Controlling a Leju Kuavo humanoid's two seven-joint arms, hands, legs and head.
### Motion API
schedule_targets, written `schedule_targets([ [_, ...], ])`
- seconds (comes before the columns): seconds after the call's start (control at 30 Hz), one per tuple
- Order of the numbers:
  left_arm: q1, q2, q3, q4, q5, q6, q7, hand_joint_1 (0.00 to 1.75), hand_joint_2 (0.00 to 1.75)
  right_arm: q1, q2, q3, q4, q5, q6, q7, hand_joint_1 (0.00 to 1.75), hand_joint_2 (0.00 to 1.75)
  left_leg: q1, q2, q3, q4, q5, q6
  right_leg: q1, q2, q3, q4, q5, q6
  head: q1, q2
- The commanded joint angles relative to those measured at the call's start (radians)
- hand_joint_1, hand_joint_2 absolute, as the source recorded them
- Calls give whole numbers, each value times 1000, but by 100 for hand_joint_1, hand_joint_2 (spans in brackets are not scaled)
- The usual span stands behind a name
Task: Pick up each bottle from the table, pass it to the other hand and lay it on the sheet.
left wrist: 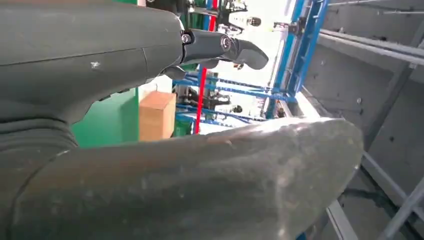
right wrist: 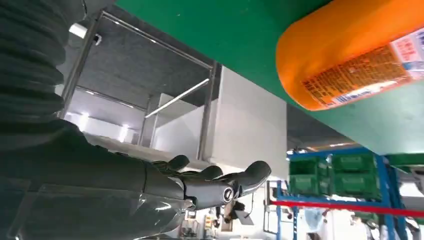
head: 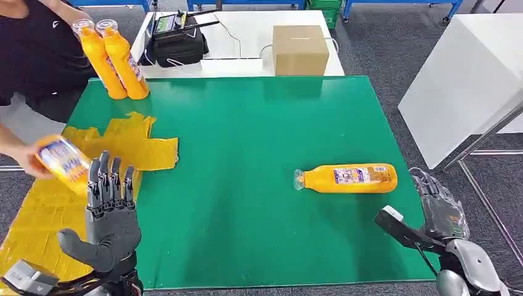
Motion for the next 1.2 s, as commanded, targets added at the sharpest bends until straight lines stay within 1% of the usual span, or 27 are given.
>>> schedule_targets([
  [0.03,-67,29,-36,75,9,-5,38,0,0,-253,94,123,311,75,6,35,0,175,1,5,2,-2,0,-1,1,4,2,-2,2,-1,0,0],
  [0.1,-65,27,-35,74,8,-6,41,0,0,-280,107,146,335,83,3,38,0,175,1,10,6,-4,0,-1,1,8,3,-5,3,-1,0,0],
  [0.2,-66,24,-33,71,9,-7,47,0,0,-324,128,187,353,106,2,52,0,175,1,6,2,-2,0,-1,1,5,1,-2,2,-1,0,0],
  [0.27,-77,23,-33,64,12,-8,51,0,0,-350,143,214,360,116,7,56,0,175,1,8,4,-3,1,-1,1,6,2,-3,3,-1,0,0],
  [0.3,-78,23,-33,63,13,-8,52,0,0,-353,145,217,361,118,8,58,0,175,0,6,2,-2,0,-1,1,5,0,-1,2,-1,0,0],
  [0.33,-78,23,-33,63,13,-8,52,0,0,-353,145,217,361,118,8,58,0,175,0,7,3,-2,0,-1,1,6,1,-2,2,-1,0,0],
  [0.43,-78,24,-33,65,14,-10,53,0,0,-367,148,232,374,122,12,61,0,175,0,3,2,-1,0,-1,1,2,1,-1,1,-1,0,0],
  [0.53,-79,23,-31,69,18,-12,56,0,0,-393,156,246,406,126,17,65,0,175,0,3,1,-1,0,0,0,3,1,-1,1,0,0,0],
  [0.6,-79,23,-30,72,22,-16,58,0,0,-421,167,262,458,130,23,66,0,175,0,5,4,-3,0,-1,0,4,2,-2,1,-1,0,0],
  [0.63,-80,23,-29,73,25,-17,60,0,0,-430,170,268,475,132,27,67,0,175,0,3,1,-1,0,0,0,3,0,-1,1,0,0,0],
  [0.83,-89,23,-25,85,42,-23,67,0,0,-489,182,315,620,150,65,77,0,175,0,4,3,-3,1,-1,0,3,2,-2,2,-1,0,0],
  [0.9,-91,24,-26,88,44,-24,67,0,0,-500,182,325,648,149,68,78,0,175,0,2,1,-2,1,-1,0,2,1,-1,1,-1,0,0],
  [1.03,-92,24,-26,88,44,-24,67,0,0,-502,181,325,650,149,68,78,0,175,0,1,1,-1,0,0,0,1,1,-1,0,0,0,0],
  [1.1,-92,24,-26,88,44,-24,67,0,0,-502,181,325,650,149,68,78,0,175,0,2,3,-3,0,-1,0,2,3,-2,1,-1,0,0],
  [1.13,-92,24,-26,88,44,-24,67,0,0,-502,181,325,650,149,68,78,0,175,0,1,1,-1,1,0,0,1,1,-1,0,0,0,0],
  [1.2,-92,24,-26,88,44,-24,67,0,0,-502,181,325,650,149,68,78,0,175,0,1,2,-1,1,0,0,1,2,-1,0,-1,0,0],
])
